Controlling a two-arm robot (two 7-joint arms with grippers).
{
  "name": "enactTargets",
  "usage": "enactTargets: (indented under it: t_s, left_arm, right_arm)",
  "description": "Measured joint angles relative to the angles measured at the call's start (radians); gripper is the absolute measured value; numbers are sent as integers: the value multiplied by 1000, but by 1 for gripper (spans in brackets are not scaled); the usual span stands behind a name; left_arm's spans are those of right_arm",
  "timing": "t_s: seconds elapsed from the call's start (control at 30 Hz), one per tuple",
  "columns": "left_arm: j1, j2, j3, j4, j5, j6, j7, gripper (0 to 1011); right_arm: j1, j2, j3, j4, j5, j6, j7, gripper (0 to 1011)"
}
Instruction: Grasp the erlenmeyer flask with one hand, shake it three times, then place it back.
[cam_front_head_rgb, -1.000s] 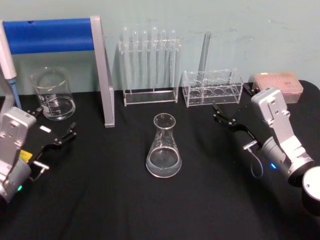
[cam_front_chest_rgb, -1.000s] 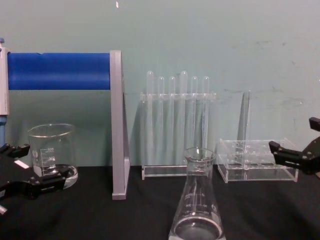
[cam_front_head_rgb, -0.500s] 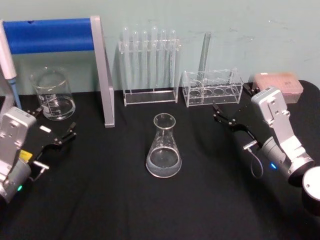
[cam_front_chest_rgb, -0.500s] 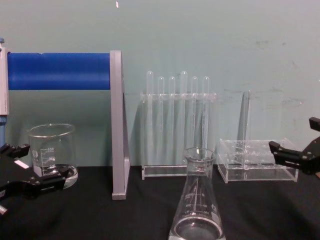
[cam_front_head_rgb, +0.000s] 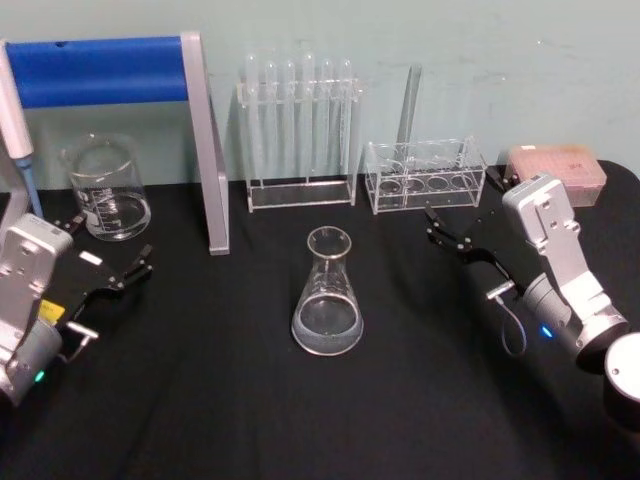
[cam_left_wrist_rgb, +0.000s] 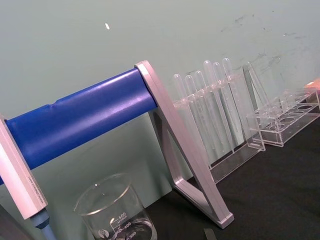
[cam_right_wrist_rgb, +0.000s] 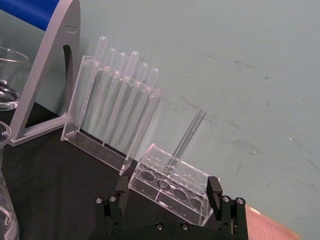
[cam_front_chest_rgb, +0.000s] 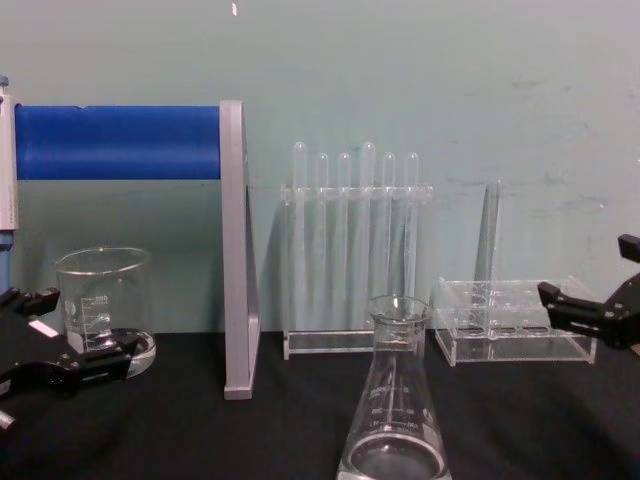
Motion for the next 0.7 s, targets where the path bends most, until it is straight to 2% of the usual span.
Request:
enactTargets:
  t_s: [0.7]
  left_arm:
    - [0,0,0,0,0,0,0,1001]
  right_arm:
    - [0,0,0,0,0,0,0,1003]
